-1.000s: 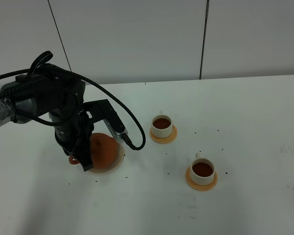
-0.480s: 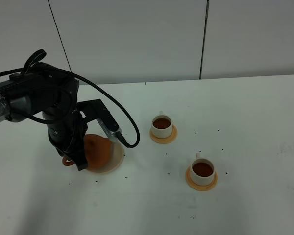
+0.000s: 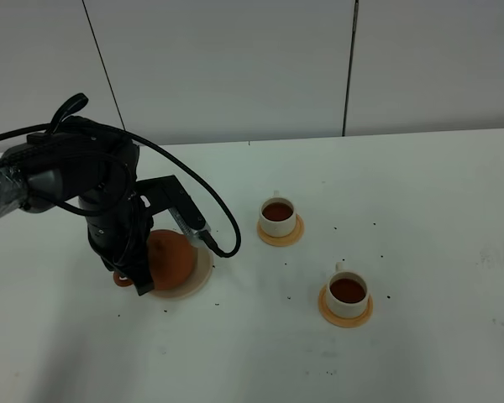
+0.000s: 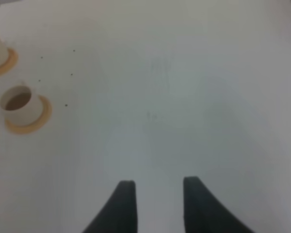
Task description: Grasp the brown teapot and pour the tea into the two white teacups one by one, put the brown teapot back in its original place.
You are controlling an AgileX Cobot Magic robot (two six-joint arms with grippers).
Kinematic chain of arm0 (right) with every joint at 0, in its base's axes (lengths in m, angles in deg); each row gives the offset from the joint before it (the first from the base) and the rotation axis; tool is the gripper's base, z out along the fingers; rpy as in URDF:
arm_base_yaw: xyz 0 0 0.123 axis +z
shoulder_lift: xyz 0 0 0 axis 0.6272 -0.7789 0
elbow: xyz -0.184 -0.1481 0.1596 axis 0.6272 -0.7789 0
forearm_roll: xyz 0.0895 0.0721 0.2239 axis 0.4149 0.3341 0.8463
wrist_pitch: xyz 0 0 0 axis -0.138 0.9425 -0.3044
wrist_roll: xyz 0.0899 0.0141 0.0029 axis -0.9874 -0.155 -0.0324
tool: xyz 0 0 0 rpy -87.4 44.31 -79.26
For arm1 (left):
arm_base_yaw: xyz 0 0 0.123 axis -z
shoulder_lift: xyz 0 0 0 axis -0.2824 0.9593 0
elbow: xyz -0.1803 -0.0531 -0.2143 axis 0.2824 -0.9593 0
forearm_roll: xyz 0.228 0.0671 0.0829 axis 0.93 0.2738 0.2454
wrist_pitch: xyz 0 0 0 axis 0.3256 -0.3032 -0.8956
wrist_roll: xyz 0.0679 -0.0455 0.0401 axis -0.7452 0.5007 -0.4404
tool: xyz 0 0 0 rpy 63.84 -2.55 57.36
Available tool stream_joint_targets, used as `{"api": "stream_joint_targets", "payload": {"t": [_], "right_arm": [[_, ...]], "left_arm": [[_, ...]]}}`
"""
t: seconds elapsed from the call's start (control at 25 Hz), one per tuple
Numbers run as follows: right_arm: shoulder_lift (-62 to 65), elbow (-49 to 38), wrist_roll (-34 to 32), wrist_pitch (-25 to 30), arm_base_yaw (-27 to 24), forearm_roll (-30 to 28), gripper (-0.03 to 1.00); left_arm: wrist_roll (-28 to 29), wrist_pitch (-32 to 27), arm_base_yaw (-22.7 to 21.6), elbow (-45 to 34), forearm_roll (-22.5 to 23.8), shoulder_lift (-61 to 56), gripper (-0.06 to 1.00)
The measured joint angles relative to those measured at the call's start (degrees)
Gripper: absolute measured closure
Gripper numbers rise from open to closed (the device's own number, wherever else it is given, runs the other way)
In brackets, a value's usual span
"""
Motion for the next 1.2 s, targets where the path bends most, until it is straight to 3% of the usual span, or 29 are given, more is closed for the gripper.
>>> {"api": "stream_joint_targets", "payload": {"t": [0.52,0.84,1.2], "right_arm": [[0.0,0.0,0.0,0.0,0.0,0.0,0.73],[0.0,0.0,0.0,0.0,0.0,0.0,0.73],[0.0,0.0,0.0,0.0,0.0,0.0,0.73]], "left_arm": [[-0.8,0.4,0.0,0.0,-1.8,-0.7,0.76],[-1.0,0.2,0.0,0.0,-3.4,-0.7,0.52],[-1.2,0.7,0.0,0.0,-4.7,-3.2,0.49]]}}
